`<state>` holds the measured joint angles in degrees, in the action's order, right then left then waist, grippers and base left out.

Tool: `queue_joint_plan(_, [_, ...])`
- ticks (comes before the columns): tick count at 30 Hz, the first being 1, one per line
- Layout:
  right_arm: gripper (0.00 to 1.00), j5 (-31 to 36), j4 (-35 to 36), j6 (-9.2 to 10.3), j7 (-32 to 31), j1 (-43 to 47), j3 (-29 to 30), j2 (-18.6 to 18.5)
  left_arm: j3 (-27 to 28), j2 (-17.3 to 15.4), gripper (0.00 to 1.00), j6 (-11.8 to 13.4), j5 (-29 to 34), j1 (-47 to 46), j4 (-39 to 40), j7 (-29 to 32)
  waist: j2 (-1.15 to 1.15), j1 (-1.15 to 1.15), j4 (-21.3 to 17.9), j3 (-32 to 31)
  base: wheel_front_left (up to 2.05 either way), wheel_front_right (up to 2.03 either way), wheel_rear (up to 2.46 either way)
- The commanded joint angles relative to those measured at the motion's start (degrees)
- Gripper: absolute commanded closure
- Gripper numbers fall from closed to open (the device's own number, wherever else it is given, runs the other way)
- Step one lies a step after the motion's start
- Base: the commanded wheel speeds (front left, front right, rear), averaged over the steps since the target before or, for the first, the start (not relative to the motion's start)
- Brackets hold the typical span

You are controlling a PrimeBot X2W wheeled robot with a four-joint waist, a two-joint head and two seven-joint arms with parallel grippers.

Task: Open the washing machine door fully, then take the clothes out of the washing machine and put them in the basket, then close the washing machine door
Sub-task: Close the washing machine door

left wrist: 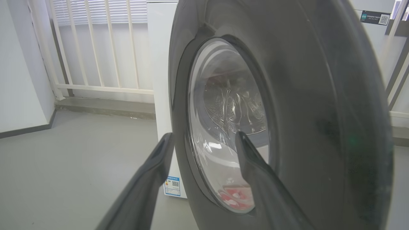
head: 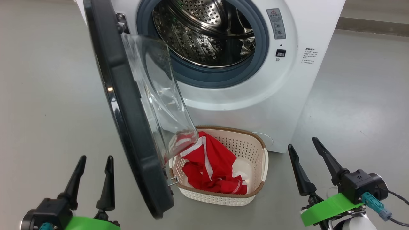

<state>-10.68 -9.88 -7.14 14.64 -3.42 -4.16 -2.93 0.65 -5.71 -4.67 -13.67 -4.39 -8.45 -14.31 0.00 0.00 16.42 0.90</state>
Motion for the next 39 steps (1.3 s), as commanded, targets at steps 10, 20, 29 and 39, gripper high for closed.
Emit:
queue_joint_plan(10, [0.0,-0.49,1.28,-0.35,0.36,-1.03,-0.99,0.04,2.9,0.16,0.0,-1.02,2.27,-0.97,0.34,-0.69,0.0,0.0,-0.07,0.13,0.0,0.0,0.0])
queue_joint_plan(20, [0.0,-0.86,1.11,-0.35,0.36,-0.73,-1.13,0.05,3.13,0.47,0.13,-1.27,3.53,-1.06,-1.04,-0.69,0.0,0.0,0.04,-0.5,0.0,0.0,0.0])
queue_joint_plan(29, [0.0,-1.19,0.87,-0.35,0.36,-0.39,-1.2,0.05,2.89,0.32,1.0,-1.24,3.4,-1.61,-2.9,-0.69,0.0,0.0,0.21,-1.11,0.0,0.0,0.0])
queue_joint_plan(39, [0.0,-1.5,0.76,-0.35,0.36,-0.28,-1.49,0.05,3.91,0.6,1.0,-2.57,-9.95,-5.37,-3.11,2.06,0.0,0.0,0.2,-1.55,0.0,0.0,0.0])
